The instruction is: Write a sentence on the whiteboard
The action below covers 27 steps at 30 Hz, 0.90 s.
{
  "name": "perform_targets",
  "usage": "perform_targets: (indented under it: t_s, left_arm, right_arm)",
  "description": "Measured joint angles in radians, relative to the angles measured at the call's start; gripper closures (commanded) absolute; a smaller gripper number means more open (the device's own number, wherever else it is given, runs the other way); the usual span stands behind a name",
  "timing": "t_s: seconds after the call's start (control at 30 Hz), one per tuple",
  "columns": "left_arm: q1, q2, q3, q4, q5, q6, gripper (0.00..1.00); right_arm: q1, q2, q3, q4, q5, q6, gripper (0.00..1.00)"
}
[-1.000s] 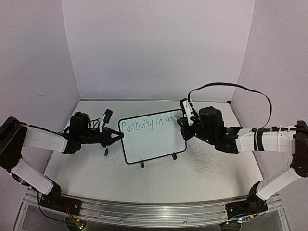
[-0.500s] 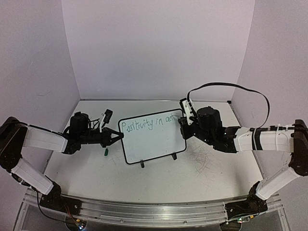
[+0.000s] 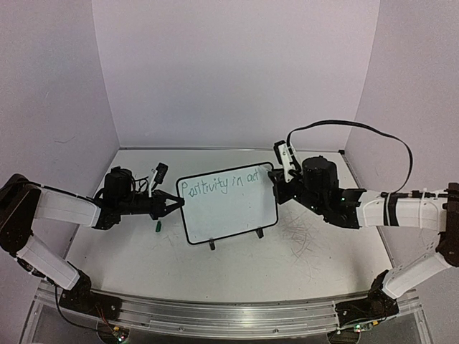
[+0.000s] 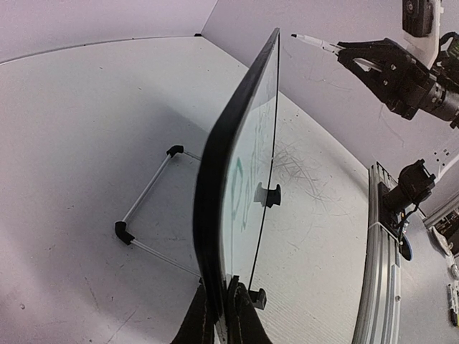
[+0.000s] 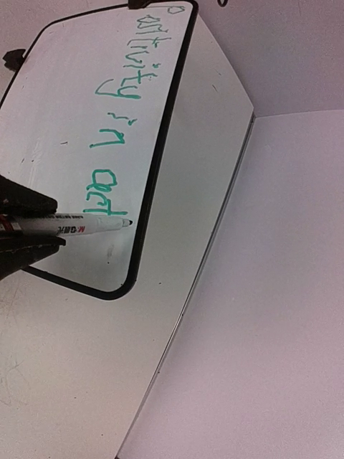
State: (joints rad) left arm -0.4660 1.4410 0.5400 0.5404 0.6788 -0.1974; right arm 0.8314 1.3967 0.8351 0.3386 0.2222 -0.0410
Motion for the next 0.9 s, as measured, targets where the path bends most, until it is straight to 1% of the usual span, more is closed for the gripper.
perform_targets:
  t_s: [0.43, 0.67, 0.9]
  left_arm:
    - [0.000, 0.000, 0.000, -0.001, 0.000, 0.005, 1.00]
    - [-0.001, 0.000, 0.000, -0.001, -0.001, 0.005, 1.00]
    - [-0.001, 0.000, 0.000, -0.002, 0.000, 0.008, 1.00]
  right_arm:
    - [0.000, 0.055, 0.007, -0.002, 0.021, 0.000, 1.00]
    - [0.000, 0.057, 0.007, -0.014, 0.047, 0.001, 1.00]
    - [0.000, 0.040, 0.007, -0.025, 0.037, 0.004, 1.00]
